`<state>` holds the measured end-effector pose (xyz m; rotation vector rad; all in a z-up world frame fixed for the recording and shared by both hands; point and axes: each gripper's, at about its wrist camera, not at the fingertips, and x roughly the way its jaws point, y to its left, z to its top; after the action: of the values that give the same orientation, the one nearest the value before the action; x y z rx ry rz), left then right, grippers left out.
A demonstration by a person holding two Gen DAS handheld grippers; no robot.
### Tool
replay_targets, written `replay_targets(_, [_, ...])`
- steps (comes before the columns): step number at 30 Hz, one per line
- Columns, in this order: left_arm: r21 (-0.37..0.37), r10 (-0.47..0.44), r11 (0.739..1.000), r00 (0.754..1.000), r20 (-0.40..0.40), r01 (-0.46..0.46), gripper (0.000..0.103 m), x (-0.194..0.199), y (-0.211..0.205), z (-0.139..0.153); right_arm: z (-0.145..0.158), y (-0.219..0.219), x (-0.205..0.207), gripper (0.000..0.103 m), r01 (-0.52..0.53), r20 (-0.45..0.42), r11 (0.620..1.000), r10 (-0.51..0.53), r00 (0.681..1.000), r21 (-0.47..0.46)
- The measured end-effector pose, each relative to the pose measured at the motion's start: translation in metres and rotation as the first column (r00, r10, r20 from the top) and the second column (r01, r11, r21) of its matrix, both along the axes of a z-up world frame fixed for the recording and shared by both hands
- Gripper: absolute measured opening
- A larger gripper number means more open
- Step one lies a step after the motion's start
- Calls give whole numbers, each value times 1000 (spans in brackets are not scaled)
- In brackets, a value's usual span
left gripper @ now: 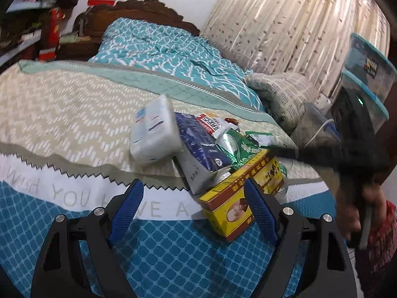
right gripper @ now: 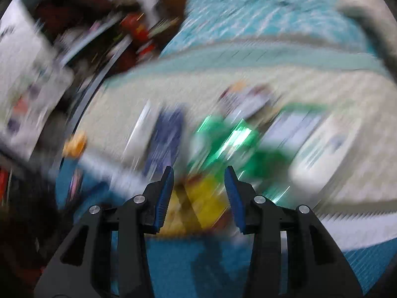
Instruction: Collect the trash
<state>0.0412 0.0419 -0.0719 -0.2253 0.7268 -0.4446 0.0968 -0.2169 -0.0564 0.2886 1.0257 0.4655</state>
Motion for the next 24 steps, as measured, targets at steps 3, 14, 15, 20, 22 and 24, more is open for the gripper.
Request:
replay_targets(3, [50,2,999,1000,10,-2,79,-2,-6,-3,-6,9,-30,45,-39,32,998,40,999,-39])
replay_targets(14, [112,-11,994,1000,3,10,79,-1,-20,-9,16,-109,-14,46,360,80,922,-373,924,143])
replay_targets(15, [110,-9,994,1000,1,8,79,-1,-19,-9,18,-113,-7,46,371,90,921,-382,920,121])
replay_targets(20, [98,-2,995,1000,0,2,79,1,-16,-9,19,-105,73,58,275,56,960,-272,961,-58])
replay_targets(22, [99,1,995,1000,9,-2,79,0,-15,-8,17,-94,102,69,210,19,972,-209,978,-108])
replay_targets(24, [103,1,995,1000,15,-2,79,-1,-15,-8,6,-80,129,75,126,-39,977,-135,990,-175])
